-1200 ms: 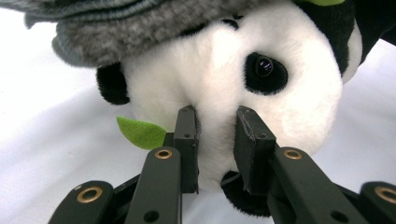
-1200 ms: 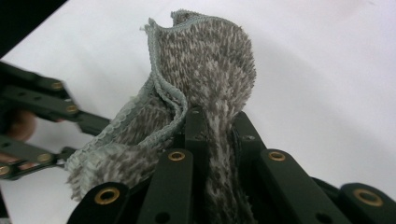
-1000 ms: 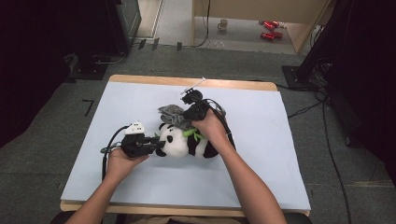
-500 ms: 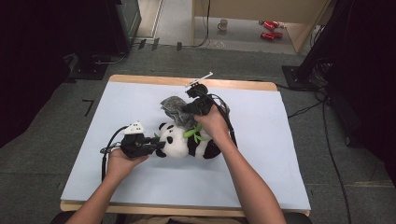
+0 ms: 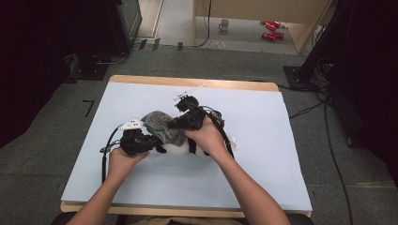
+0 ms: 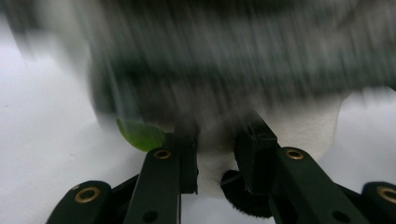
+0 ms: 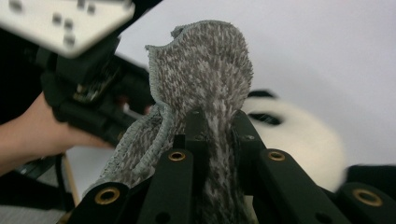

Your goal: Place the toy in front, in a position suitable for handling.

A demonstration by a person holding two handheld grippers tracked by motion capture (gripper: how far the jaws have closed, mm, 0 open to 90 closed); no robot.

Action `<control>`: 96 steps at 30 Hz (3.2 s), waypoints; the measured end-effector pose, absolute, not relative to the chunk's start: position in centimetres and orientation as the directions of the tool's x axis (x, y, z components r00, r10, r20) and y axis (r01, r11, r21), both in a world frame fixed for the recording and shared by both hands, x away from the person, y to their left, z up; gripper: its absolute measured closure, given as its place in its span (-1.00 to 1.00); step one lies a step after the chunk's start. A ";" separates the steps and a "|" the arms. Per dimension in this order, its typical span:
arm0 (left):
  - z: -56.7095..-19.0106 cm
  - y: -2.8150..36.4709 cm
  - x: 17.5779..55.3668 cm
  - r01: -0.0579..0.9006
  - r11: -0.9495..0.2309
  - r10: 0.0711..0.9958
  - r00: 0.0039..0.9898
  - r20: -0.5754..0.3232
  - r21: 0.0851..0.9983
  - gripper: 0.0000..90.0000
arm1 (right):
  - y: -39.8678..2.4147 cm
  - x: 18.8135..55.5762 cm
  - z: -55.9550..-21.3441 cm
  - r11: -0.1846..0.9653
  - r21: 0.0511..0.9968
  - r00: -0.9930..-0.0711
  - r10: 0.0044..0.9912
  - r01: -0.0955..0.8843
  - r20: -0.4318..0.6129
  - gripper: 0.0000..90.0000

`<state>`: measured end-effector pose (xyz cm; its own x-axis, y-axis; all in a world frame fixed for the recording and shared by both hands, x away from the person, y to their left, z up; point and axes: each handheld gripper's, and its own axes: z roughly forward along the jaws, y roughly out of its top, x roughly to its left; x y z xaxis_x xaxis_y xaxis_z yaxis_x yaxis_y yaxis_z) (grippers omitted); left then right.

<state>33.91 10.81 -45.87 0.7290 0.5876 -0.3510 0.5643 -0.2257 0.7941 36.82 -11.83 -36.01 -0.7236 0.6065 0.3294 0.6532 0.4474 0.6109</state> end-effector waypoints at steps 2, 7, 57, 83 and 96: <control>-45.9 10.9 34.1 0.572 -0.210 0.591 0.721 -0.363 0.793 0.60 | -11.4 36.4 -36.6 0.474 0.593 -0.729 0.607 0.651 0.316 0.81; -45.9 10.7 33.9 0.556 -0.245 0.594 0.733 -0.330 0.794 0.61 | -11.2 36.8 -37.4 0.536 0.556 -0.743 0.621 0.635 0.249 0.80; -46.0 10.7 33.3 0.527 -0.332 0.538 0.787 -0.303 0.782 0.55 | -15.9 42.1 -34.9 0.341 0.619 -0.621 0.717 0.708 0.315 0.81; -45.1 9.2 33.8 0.459 -0.343 0.500 0.828 -0.254 0.820 0.09 | -18.1 39.0 -33.5 0.298 0.662 -0.655 0.648 0.687 0.388 0.81; -45.1 9.3 33.9 0.475 -0.333 0.519 0.813 -0.263 0.814 0.17 | -17.8 35.8 -36.6 0.362 0.632 -0.688 0.607 0.686 0.398 0.81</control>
<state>33.92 9.26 -45.11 0.8133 0.5192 -0.2627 0.4754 -0.3327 0.8144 35.77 -17.82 -36.55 -0.6876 0.6072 0.3983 0.6856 0.3620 0.6316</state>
